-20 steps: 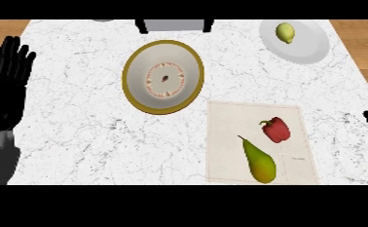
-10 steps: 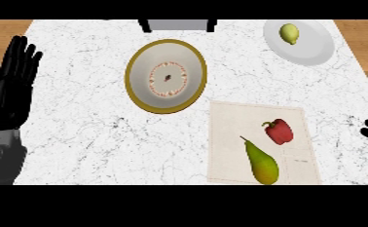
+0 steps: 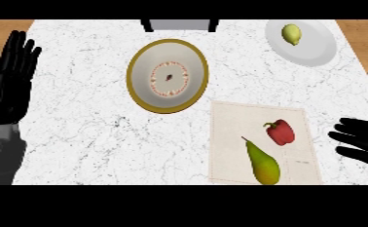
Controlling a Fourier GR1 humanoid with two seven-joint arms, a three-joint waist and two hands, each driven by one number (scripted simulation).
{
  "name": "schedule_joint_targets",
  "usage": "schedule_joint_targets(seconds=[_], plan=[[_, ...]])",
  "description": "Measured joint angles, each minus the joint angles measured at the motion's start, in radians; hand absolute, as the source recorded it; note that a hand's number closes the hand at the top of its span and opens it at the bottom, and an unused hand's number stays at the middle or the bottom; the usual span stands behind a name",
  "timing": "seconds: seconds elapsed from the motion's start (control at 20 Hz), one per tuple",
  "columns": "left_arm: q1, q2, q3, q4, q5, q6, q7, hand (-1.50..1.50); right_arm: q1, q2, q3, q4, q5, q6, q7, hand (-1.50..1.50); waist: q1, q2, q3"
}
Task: Pick the bell pepper from the placemat and place it in the bowl
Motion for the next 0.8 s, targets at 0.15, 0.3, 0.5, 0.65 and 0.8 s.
schedule_joint_targets(seconds=[0.15,0.3,0.5,0.65,0.8], plan=[[0.004,-0.016,-0.005,-0.013,-0.016,0.000,0.005,0.00,-0.051,0.045,0.042,0.051,0.055,0.008,0.007,-1.50,0.003,0.000,0.000],[0.006,-0.031,-0.005,-0.007,-0.027,-0.010,-0.005,0.00,-0.124,0.103,0.100,0.112,0.112,0.018,0.022,-1.50,0.006,0.001,0.000],[0.010,-0.039,0.006,-0.028,-0.038,-0.015,0.012,0.00,-0.192,0.181,0.138,0.180,0.177,0.031,0.047,-1.50,0.006,0.000,0.000],[0.005,-0.046,0.017,-0.019,-0.052,-0.018,0.009,0.00,-0.261,0.240,0.161,0.254,0.225,0.036,0.050,-1.50,0.006,0.001,0.000],[0.005,-0.044,0.034,-0.013,-0.050,-0.037,0.012,0.00,-0.287,0.290,0.176,0.305,0.270,0.017,0.037,-1.50,0.004,0.000,0.000]])
